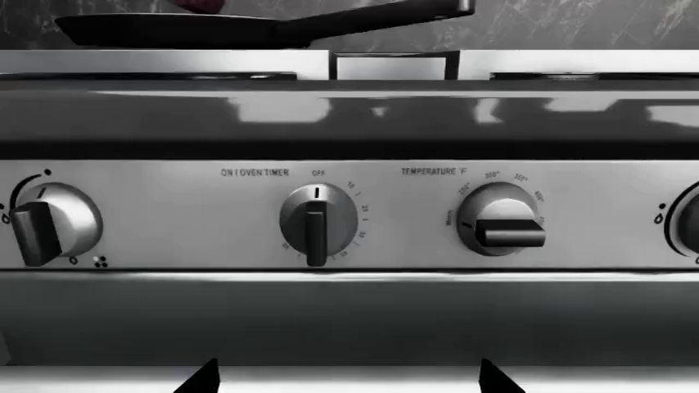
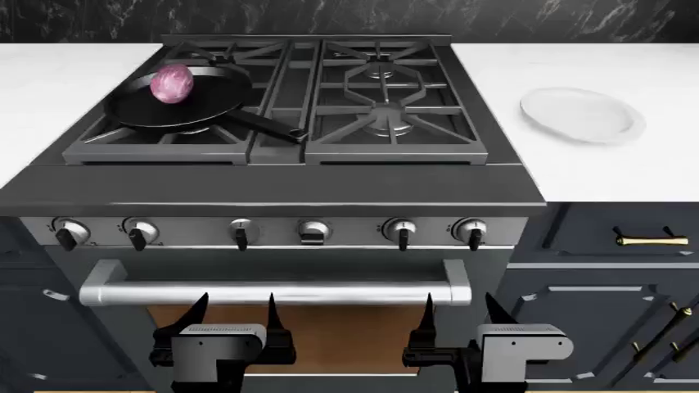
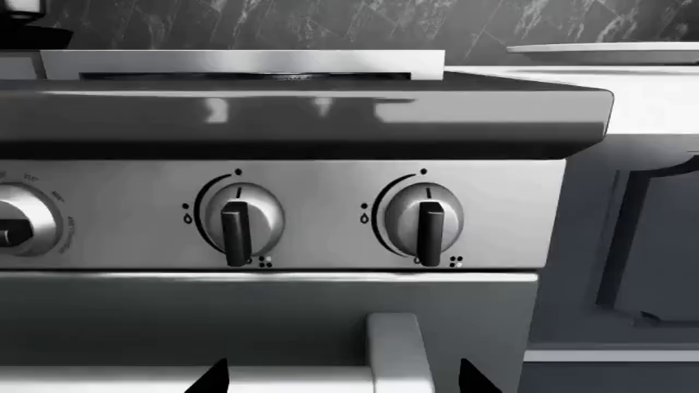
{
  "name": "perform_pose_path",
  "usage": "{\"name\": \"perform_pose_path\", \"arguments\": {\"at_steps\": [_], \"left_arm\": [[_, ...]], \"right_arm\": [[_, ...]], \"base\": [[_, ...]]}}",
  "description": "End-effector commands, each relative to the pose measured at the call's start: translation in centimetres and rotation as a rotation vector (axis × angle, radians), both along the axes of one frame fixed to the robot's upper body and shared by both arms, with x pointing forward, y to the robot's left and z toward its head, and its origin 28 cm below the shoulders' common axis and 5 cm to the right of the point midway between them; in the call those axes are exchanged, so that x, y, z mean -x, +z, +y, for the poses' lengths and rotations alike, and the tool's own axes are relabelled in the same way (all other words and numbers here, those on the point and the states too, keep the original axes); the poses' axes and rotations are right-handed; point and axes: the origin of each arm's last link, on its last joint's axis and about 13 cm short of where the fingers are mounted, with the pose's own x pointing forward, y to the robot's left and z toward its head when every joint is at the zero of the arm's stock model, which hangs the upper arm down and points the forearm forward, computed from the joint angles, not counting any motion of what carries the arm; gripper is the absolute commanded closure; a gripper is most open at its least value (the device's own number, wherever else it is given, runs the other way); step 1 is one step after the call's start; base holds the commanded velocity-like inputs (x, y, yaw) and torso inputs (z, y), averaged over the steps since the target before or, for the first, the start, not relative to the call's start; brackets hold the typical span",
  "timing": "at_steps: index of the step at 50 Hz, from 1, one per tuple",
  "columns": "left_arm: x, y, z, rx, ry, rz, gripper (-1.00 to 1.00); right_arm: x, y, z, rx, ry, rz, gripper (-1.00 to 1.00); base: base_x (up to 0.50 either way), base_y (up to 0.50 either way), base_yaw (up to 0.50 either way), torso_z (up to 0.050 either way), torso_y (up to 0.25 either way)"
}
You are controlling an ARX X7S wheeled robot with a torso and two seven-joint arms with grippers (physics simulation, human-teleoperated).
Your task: Pick the eggplant from the pan and place it on the plate.
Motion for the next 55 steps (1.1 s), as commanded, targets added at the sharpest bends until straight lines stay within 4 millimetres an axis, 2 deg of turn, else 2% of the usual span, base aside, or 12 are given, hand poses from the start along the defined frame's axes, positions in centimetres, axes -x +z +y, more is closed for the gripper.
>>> {"name": "perform_pose_path", "arguments": {"at_steps": [1, 12, 15, 16, 18, 20, 24, 29, 34, 41, 48, 55], "left_arm": [[0.0, 0.0, 0.0, 0.000, 0.000, 0.000, -1.00], [0.0, 0.0, 0.0, 0.000, 0.000, 0.000, -1.00], [-10.3, 5.4, -0.5, 0.016, -0.005, -0.449, -1.00], [-9.5, 2.6, -0.4, 0.014, 0.001, -0.430, -1.00], [-2.3, -2.9, 0.0, -0.004, 0.015, -0.053, -1.00], [-1.0, -0.5, 0.0, -0.004, 0.015, 0.008, -1.00], [-0.2, 0.7, 0.1, 0.023, 0.035, -0.008, -1.00], [-1.1, 6.8, 0.0, 0.042, 0.033, -0.162, -1.00], [-3.1, 15.9, 0.4, 0.013, -0.047, -0.366, -1.00], [-4.1, 26.5, 0.5, -0.006, -0.109, -0.590, -1.00], [-9.4, 33.0, -0.4, -0.028, -0.181, -0.715, -1.00], [-10.4, 33.8, -0.5, -0.024, -0.185, -0.728, -1.00]], "right_arm": [[0.0, 0.0, 0.0, 0.001, 0.003, 0.004, -1.00], [0.0, 0.0, 0.0, 0.015, 0.003, 0.009, -1.00], [0.0, 0.1, 0.0, 0.018, 0.003, 0.006, -1.00], [-0.1, 0.1, 0.0, 0.018, 0.002, 0.006, -1.00], [-0.1, 0.1, 0.0, 0.015, -0.001, 0.003, -1.00], [-0.1, 0.1, 0.0, 0.017, -0.009, 0.004, -1.00], [-0.1, 0.6, -0.1, 0.023, -0.046, -0.007, -1.00], [-0.7, 7.5, 0.2, -0.012, -0.051, -0.160, -1.00], [-2.1, 16.2, 0.0, -0.006, 0.002, -0.358, -1.00], [-2.9, 23.0, 0.7, 0.047, 0.090, -0.523, -1.00], [-7.1, 28.8, 1.5, 0.077, 0.135, -0.646, -1.00], [-7.8, 29.5, 1.5, 0.084, 0.135, -0.666, -1.00]], "base": [[0.00, 0.00, 0.00, 0.000, 0.000], [0.00, 0.02, 0.00, 0.000, 0.000], [0.00, 0.26, 0.00, 0.000, 0.000], [0.00, 0.27, 0.00, 0.000, 0.000], [0.00, 0.26, 0.00, 0.000, 0.000], [0.00, 0.18, 0.00, 0.000, 0.000], [0.00, 0.00, 0.00, 0.000, 0.000], [0.00, 0.00, 0.00, 0.000, 0.000], [0.00, 0.00, 0.00, 0.000, 0.000], [0.00, 0.00, 0.00, 0.000, 0.000], [0.00, 0.00, 0.00, 0.000, 0.000], [0.00, 0.00, 0.00, 0.000, 0.000]]}}
